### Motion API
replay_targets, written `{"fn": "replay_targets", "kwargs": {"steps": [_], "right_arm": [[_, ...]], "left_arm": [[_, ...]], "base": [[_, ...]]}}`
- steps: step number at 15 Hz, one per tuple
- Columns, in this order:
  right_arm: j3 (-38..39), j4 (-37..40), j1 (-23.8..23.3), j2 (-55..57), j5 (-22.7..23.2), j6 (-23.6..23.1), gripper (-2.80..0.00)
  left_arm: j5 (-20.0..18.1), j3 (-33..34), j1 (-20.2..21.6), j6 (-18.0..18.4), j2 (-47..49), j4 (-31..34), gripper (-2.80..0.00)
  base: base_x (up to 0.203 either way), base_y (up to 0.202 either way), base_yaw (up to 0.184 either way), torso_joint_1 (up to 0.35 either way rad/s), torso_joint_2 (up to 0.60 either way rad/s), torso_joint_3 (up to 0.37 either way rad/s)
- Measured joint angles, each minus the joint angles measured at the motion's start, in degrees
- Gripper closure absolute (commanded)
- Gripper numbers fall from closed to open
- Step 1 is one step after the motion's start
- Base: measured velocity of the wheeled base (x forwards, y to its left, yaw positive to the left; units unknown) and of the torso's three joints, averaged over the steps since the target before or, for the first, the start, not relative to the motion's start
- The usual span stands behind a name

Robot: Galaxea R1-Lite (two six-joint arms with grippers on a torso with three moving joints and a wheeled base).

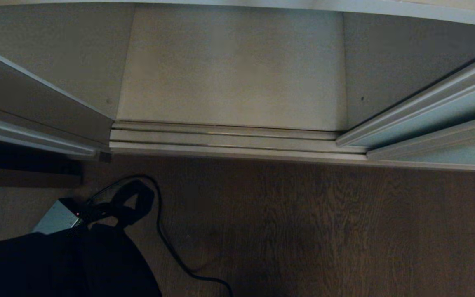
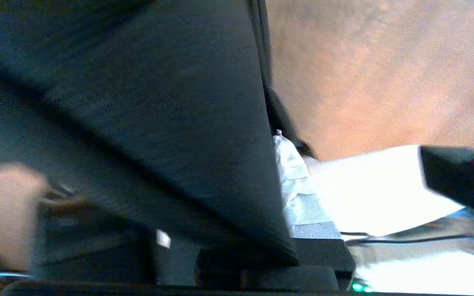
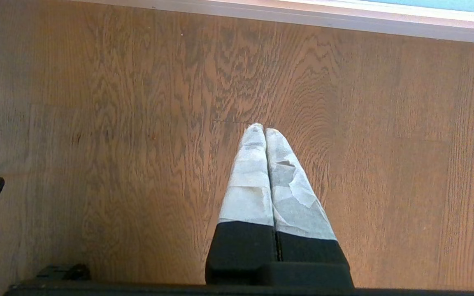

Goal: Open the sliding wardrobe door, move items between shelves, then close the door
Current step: Place the bag on the lower shelf

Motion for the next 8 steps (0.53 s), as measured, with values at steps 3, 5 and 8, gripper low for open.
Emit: {"fn": "replay_targets", "kwargs": {"steps": [3,5,8], "right_arm": [[0.00,0.00,0.00,0.00,-0.02,0.00,0.00],[0.00,0.00,0.00,0.00,0.00,-0.02,0.00],[0.00,0.00,0.00,0.00,0.00,-0.02,0.00]], "left_arm": [[-4.92,3.82,1.64,-3.66,3.45,-0.73,0.00],[-7.62,6.02,3.34,-4.92,6.77,-2.44,0.00],[-12.21,7.73,4.95,-7.41,13.02,-5.31,0.00]], "base": [[0.000,0.000,0.000,0.000,0.00,0.000],[0.000,0.000,0.000,0.000,0.00,0.000],[0.000,0.000,0.000,0.000,0.00,0.000]]}}
